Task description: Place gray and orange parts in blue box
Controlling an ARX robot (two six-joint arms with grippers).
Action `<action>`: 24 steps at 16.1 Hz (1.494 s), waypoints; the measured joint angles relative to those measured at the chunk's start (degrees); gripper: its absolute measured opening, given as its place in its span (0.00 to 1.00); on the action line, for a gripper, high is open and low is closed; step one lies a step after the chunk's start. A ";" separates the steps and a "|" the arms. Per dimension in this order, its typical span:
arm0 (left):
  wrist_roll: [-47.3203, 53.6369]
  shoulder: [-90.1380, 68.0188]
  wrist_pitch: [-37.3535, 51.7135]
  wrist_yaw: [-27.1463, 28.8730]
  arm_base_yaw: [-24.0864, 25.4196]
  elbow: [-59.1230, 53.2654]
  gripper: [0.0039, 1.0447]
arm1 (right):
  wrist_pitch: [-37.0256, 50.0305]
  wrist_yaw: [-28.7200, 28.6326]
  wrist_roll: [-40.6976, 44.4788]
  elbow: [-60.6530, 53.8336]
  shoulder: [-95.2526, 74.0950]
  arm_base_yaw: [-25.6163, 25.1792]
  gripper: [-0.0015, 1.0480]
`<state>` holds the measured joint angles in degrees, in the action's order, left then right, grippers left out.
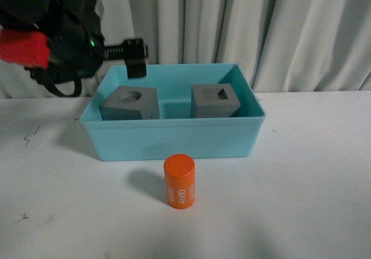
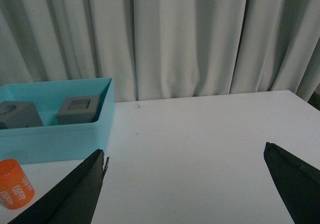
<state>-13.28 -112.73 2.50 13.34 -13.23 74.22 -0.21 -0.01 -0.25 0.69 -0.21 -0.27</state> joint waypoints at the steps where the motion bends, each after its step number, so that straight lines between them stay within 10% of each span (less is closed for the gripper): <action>1: -2.71 6.38 0.02 -2.86 0.33 -3.43 0.94 | 0.00 -0.02 0.00 0.00 0.00 0.00 0.94; 8: -4.55 58.10 -8.46 -12.66 6.05 -51.43 0.94 | -0.02 0.00 0.00 0.00 0.00 0.00 0.94; 12: 10.14 63.36 38.32 -7.80 7.78 -68.24 0.53 | -0.02 0.00 0.02 0.00 0.00 0.26 0.94; 17: 12.44 73.37 36.20 -13.33 13.09 -72.54 0.02 | 0.00 0.00 0.02 -0.02 0.00 0.24 0.94; 24: 12.41 91.12 19.26 -13.31 13.18 -73.64 0.01 | 0.02 0.02 0.02 0.00 0.00 0.26 0.94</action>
<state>-0.86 -21.61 21.76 0.03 -0.05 0.58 -0.19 0.01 -0.23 0.69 -0.21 -0.01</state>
